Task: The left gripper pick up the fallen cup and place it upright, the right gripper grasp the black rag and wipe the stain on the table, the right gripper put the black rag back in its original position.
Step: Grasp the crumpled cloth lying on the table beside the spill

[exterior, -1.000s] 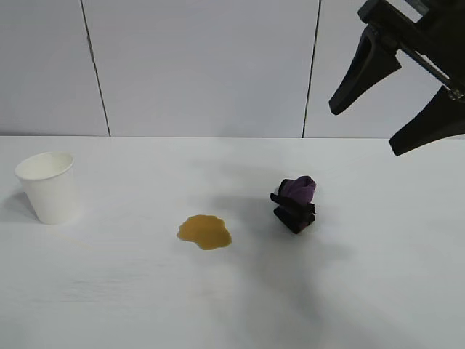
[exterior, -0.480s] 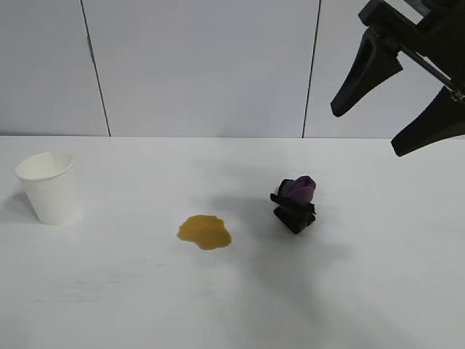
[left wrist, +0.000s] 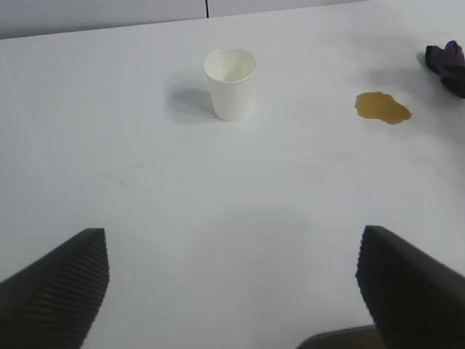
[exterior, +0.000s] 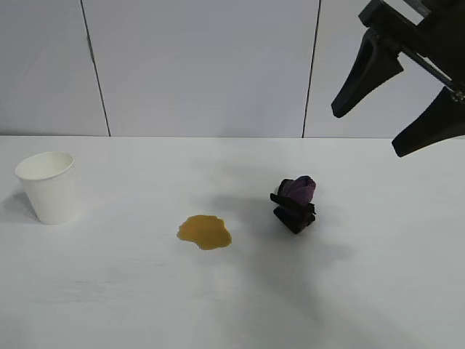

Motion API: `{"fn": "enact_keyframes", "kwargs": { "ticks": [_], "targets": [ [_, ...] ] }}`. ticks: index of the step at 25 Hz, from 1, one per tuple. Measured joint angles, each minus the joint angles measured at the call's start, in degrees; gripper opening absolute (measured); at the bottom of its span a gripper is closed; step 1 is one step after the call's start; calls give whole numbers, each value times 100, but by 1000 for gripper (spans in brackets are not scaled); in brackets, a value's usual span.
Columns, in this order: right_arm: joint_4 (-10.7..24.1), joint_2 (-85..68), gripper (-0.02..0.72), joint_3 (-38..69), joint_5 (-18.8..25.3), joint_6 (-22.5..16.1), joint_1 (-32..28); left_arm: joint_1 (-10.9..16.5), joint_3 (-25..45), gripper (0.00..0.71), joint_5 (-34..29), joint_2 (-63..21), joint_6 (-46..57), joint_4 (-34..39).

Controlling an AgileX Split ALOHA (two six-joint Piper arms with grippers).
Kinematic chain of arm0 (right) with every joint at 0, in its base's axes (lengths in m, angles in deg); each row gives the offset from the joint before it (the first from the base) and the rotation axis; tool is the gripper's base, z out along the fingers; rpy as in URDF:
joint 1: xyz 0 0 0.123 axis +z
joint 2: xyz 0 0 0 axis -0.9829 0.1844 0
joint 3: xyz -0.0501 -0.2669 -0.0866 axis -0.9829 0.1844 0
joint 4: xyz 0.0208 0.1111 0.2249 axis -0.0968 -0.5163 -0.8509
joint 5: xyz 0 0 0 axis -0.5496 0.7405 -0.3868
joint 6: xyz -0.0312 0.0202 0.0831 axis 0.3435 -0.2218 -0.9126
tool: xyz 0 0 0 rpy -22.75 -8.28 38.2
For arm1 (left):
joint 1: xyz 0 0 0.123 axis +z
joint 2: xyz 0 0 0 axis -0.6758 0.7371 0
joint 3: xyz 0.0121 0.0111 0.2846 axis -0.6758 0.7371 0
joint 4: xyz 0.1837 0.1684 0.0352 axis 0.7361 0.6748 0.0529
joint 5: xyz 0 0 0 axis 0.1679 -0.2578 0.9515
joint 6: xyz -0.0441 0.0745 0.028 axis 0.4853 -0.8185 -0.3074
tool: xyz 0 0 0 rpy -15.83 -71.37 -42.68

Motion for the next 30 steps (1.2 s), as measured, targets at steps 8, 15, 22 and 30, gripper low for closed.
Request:
{"fn": "enact_keyframes", "kwargs": {
  "ticks": [8, 15, 22, 30],
  "targets": [
    [0, 0, 559, 0, 5, 0, 0, 0, 170, 664, 166, 0, 0, 12],
    [13, 0, 559, 0, 5, 9, 0, 0, 170, 664, 202, 0, 0, 17],
    [511, 7, 559, -36, 17, 26, 0, 0, 170, 664, 207, 0, 0, 23],
    [1574, 748, 559, -1203, 428, -1112, 0, 0, 170, 664, 223, 0, 0, 23]
  ]
}}
